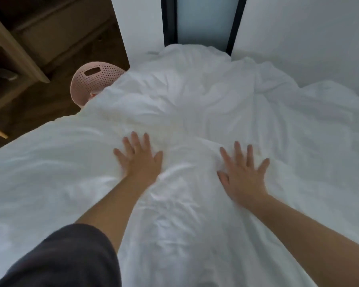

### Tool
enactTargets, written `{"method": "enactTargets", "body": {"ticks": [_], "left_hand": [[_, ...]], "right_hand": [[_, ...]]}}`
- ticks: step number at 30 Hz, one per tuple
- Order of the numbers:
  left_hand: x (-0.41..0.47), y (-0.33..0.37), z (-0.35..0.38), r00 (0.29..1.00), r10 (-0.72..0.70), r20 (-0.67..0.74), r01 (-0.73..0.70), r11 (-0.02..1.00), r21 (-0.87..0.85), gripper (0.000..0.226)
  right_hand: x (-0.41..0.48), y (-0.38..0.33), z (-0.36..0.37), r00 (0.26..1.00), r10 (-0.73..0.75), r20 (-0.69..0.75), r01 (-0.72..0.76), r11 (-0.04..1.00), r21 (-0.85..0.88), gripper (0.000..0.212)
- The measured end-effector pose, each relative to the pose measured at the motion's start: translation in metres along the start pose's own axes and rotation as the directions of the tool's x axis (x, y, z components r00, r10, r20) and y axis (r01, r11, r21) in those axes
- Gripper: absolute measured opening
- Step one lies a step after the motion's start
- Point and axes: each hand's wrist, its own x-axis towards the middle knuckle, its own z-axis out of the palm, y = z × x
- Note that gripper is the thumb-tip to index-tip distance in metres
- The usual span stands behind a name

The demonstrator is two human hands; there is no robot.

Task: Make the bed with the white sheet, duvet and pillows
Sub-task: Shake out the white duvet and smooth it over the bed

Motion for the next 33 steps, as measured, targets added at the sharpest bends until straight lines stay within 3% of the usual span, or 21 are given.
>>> {"method": "enactTargets", "body": {"ticks": [2,4,8,17,22,29,33], "left_hand": [[-0.029,0.002,0.022,0.986,0.164,-0.026,-0.163,0.986,0.018,0.067],[-0.047,-0.007,0.028,0.972,0.231,-0.028,-0.229,0.972,0.060,0.066],[-0.095,-0.022,0.032,0.958,0.283,0.038,-0.285,0.950,0.128,0.068],[-0.216,0.007,0.070,0.909,0.406,0.092,-0.411,0.911,0.037,0.084],[-0.287,0.044,0.074,0.787,0.570,0.239,-0.579,0.814,-0.034,0.084],[-0.382,0.102,0.080,0.620,0.688,0.378,-0.737,0.676,-0.021,0.077],[-0.418,0.130,0.075,0.532,0.772,0.349,-0.809,0.585,-0.061,0.077]], "right_hand": [[-0.015,-0.006,0.020,0.999,-0.012,0.038,0.013,1.000,-0.006,0.069],[-0.025,-0.004,0.031,0.999,0.027,0.046,-0.026,0.999,-0.020,0.076],[-0.058,0.009,0.035,1.000,0.010,0.009,-0.010,1.000,-0.012,0.074],[-0.214,0.070,0.091,0.990,0.132,0.057,-0.134,0.991,0.025,0.066],[-0.313,0.115,0.107,0.953,0.276,0.122,-0.277,0.961,-0.009,0.062],[-0.424,0.172,0.117,0.926,0.319,0.203,-0.322,0.947,-0.023,0.057],[-0.474,0.197,0.130,0.930,0.367,0.008,-0.367,0.929,0.052,0.071]]}}
